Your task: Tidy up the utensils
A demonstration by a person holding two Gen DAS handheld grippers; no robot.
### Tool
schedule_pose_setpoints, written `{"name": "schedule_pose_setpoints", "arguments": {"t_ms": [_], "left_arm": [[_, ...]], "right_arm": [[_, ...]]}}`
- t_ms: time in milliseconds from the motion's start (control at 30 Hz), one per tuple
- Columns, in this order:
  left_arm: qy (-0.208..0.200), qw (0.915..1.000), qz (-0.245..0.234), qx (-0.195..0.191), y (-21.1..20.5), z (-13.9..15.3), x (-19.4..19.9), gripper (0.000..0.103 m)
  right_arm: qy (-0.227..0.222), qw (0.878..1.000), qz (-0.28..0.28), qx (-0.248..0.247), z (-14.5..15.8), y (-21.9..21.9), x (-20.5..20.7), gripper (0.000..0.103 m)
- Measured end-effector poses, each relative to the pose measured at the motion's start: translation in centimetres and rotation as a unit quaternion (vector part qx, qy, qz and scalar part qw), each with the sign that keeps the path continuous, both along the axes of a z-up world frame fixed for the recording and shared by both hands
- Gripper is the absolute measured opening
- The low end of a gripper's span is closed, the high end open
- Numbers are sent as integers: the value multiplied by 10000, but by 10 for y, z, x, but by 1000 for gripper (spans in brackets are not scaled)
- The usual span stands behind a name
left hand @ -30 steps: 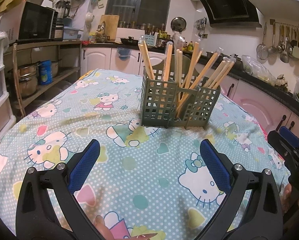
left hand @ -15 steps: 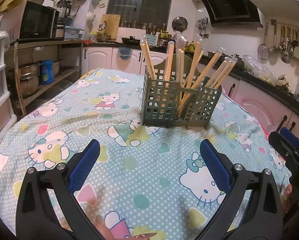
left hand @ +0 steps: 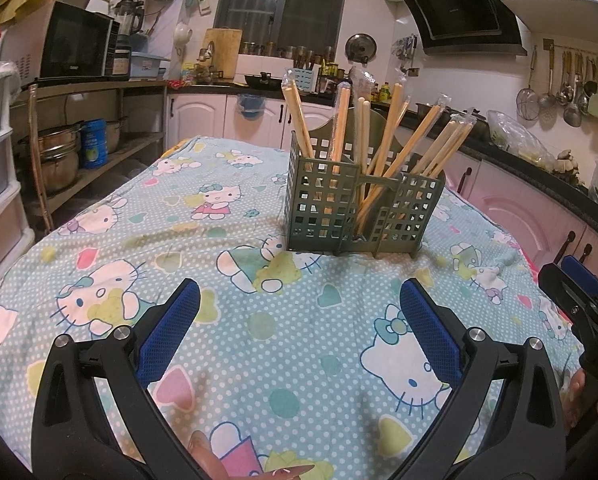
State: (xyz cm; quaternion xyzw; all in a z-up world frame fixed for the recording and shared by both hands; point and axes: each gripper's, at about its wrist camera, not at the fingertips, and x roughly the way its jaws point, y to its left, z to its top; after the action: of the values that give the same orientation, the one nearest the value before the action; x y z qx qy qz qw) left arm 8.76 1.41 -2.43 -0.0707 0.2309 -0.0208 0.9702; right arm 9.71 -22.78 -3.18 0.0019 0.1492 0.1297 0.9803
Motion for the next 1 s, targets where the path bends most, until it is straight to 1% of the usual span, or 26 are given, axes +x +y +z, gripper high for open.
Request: {"name": "schedule_pose_setpoints", "arguments": {"t_ms": [1000], "left_arm": [[50, 10000, -9, -18, -1, -1, 2, 92]], "right_arm": [[25, 10000, -6, 13, 0, -1, 1, 96]]}}
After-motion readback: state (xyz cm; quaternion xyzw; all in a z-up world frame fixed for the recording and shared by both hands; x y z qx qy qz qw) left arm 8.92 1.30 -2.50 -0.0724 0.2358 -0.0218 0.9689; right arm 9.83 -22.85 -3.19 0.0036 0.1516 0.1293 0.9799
